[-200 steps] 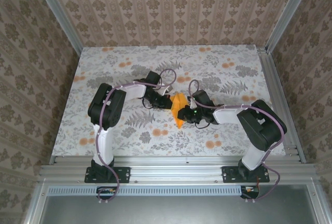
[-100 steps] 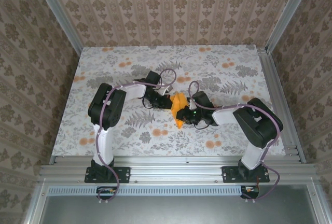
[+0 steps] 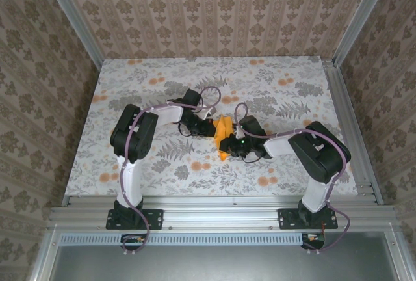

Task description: Fold a paper plane with a square sheet of paper (pick it up from the middle)

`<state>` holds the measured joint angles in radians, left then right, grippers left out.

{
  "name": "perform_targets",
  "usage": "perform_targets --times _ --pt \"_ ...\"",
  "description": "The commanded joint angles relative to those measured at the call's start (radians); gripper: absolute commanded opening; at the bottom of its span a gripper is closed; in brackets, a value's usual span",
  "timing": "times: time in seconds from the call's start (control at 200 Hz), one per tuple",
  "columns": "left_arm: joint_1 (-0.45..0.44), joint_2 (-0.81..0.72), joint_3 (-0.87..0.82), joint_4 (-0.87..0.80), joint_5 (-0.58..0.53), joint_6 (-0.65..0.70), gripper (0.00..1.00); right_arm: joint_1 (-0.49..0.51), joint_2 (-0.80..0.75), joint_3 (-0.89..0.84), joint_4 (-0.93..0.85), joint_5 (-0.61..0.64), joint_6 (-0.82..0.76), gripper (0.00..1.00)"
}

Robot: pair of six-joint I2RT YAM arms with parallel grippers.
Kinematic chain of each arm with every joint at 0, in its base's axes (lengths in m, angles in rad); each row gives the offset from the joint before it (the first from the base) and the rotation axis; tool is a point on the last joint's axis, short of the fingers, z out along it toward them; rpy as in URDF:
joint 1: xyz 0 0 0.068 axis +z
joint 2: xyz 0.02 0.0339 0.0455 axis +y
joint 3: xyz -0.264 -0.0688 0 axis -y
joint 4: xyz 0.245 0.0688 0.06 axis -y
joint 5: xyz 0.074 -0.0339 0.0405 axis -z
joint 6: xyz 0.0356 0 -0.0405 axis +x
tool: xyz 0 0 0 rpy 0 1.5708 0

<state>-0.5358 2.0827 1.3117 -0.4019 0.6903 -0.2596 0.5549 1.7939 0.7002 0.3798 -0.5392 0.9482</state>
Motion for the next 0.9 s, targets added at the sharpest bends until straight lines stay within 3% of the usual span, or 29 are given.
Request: perform_targets --times 0.0,0.35,0.61,0.895 --pt "-0.006 0.082 -0.03 -0.034 -0.093 0.026 0.0 0.016 0.032 0.016 0.009 -0.021 0.008 0.2" --pt "-0.006 0.048 -0.011 -0.016 -0.055 -0.006 0.02 0.019 0.06 0.025 -0.133 0.041 -0.072 0.2" --pt "-0.006 -0.034 0.038 -0.003 -0.008 -0.058 0.18 0.02 0.071 0.012 -0.162 0.063 -0.103 0.2" --pt "-0.019 -0.122 0.065 -0.061 -0.04 -0.071 0.21 0.02 0.069 0.004 -0.151 0.071 -0.113 0.2"
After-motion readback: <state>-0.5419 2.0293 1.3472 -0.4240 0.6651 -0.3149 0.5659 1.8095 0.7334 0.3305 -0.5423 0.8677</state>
